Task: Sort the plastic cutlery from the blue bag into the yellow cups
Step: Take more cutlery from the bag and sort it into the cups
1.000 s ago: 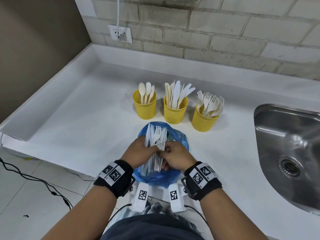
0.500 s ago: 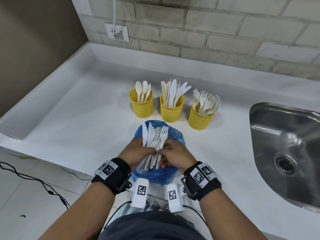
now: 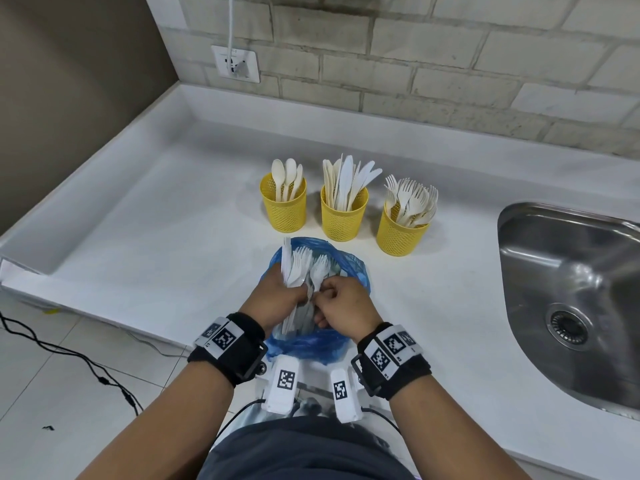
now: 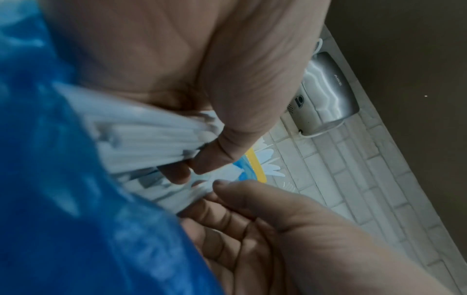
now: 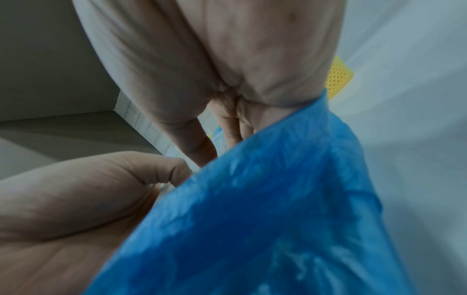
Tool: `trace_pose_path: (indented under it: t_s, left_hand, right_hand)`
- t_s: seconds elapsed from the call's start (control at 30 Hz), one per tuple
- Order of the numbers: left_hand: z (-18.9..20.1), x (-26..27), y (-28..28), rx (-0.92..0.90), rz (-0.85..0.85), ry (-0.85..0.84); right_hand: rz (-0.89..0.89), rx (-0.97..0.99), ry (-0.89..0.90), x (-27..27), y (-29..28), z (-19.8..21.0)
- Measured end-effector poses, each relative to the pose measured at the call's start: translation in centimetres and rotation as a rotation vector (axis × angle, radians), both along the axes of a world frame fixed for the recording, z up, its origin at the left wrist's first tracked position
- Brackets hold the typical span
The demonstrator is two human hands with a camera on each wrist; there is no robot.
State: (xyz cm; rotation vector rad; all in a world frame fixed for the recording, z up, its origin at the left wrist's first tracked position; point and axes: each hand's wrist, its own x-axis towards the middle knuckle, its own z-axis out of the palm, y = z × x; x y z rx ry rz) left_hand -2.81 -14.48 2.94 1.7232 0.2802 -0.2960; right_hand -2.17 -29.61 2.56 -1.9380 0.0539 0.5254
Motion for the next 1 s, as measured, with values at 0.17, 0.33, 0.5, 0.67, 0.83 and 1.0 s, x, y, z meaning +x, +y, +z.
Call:
trace_pose_path:
  t_s: [0.17,0.33,0.5,0.67,0.83,1.0]
  left_hand:
    - [0.9,-0.4,-0.5,0.043,-0.09,-0.027]
    - [-1.1,0.1,0.6,0.2,-0.1,0.01]
    - [-3.1,0.8,0.6,0.254,-0.129,0.006]
    - [-1.7,0.8,0.4,0.284,-0.09,0.02]
    - [-0.9,0.3,0.0,0.246,0.01,0.016]
    - [-1.1,0.3,0.0,0.2,-0.062,-0.04]
  right_hand:
    - [0.018,0.03,0.015,-0.2,0.4,0.4]
    - [0.064,0.016,-0.029,-0.5,0.0,0.5]
    - [0.24,-0.286,-0.291,-1.3,-0.1,1.5]
    - [0.248,-0.465,-0.358,-1.5,-0.7,2.5]
    - [0.421,-0.686,-0.225,-1.5,-2.0,3.4]
    - [0.454,-0.907,-0.215,-1.5,-2.5,4.2]
